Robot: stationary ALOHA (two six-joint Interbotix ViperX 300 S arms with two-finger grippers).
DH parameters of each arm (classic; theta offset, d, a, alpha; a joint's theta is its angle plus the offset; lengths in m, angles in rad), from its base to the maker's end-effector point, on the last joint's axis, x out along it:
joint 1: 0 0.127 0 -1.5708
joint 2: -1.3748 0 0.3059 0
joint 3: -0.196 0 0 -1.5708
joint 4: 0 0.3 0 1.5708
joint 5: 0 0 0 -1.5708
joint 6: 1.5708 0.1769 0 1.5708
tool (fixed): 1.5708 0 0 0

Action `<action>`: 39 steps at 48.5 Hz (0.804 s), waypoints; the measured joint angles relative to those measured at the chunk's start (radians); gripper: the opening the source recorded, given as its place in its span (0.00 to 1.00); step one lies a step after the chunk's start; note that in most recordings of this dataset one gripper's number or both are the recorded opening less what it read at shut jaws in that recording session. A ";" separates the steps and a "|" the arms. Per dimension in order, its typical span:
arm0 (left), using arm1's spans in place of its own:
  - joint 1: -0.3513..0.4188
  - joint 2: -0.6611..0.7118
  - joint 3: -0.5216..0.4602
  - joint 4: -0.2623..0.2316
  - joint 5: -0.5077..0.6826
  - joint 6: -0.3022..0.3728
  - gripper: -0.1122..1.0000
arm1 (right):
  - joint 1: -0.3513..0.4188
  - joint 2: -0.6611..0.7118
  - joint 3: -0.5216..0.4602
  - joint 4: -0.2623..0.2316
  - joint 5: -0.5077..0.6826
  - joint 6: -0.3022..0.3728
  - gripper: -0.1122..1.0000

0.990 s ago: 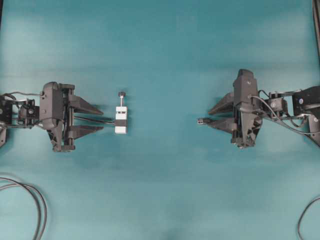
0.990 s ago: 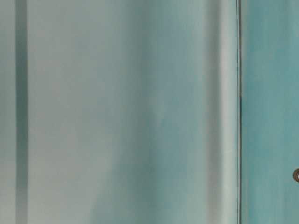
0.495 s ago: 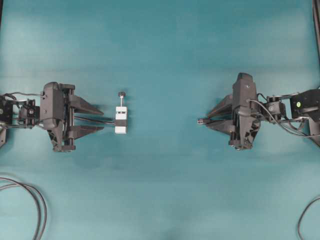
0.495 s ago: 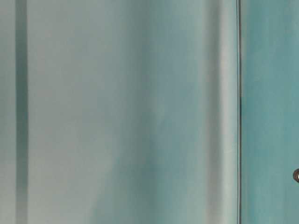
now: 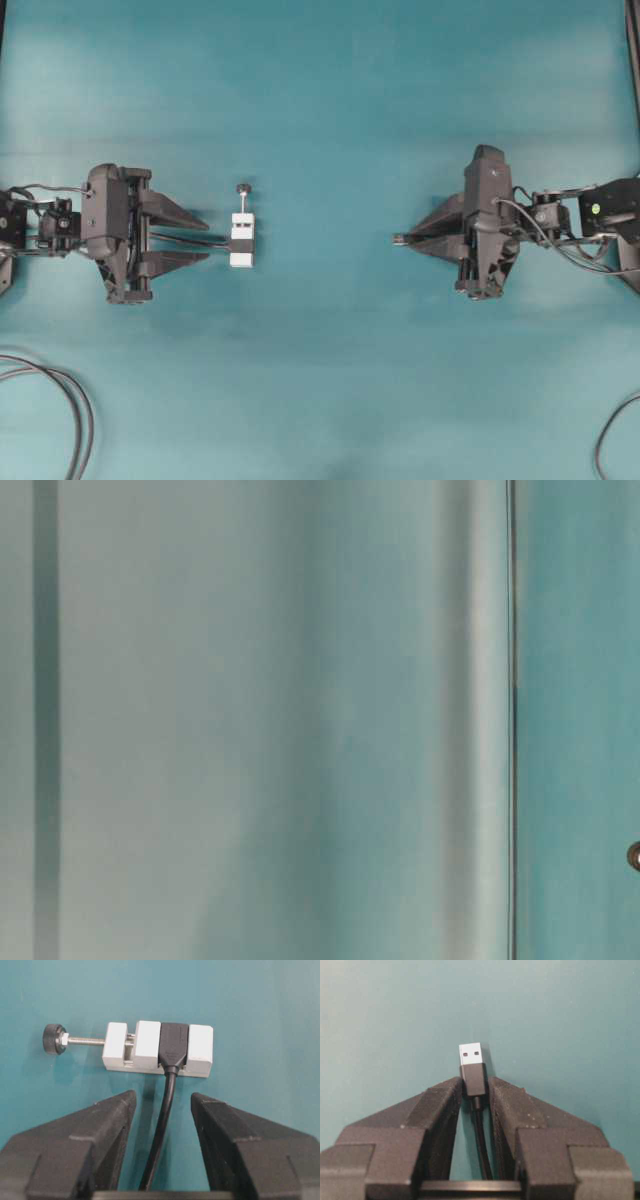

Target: Insert the USB cable into the female connector supported by the left arm.

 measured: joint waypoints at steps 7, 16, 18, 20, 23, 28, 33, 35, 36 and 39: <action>0.002 0.011 -0.002 0.000 -0.002 0.000 0.63 | 0.008 0.000 -0.014 -0.002 0.049 -0.009 0.31; 0.000 0.035 -0.011 0.000 -0.021 0.000 0.63 | 0.012 0.000 -0.014 -0.006 0.078 -0.012 0.30; 0.000 0.040 -0.014 0.000 -0.031 0.000 0.63 | 0.012 -0.002 -0.015 -0.012 0.084 -0.014 0.30; 0.000 0.048 -0.018 0.000 -0.040 0.000 0.63 | 0.012 -0.002 -0.017 -0.021 0.092 -0.014 0.30; 0.000 0.061 -0.023 0.000 -0.049 0.000 0.63 | 0.012 -0.005 -0.020 -0.032 0.103 -0.014 0.30; 0.000 0.075 -0.023 0.000 -0.054 0.000 0.63 | 0.011 -0.008 -0.031 -0.046 0.129 -0.014 0.30; 0.000 0.081 -0.025 0.000 -0.055 0.000 0.63 | 0.011 -0.009 -0.041 -0.052 0.149 -0.015 0.30; 0.000 0.080 -0.025 0.000 -0.055 0.000 0.63 | 0.011 -0.009 -0.044 -0.054 0.152 -0.015 0.30; 0.002 0.081 -0.025 0.000 -0.055 0.000 0.63 | 0.011 -0.009 -0.046 -0.054 0.153 -0.017 0.30; 0.002 0.081 -0.021 0.000 -0.055 0.000 0.63 | 0.011 -0.014 -0.052 -0.054 0.163 -0.018 0.30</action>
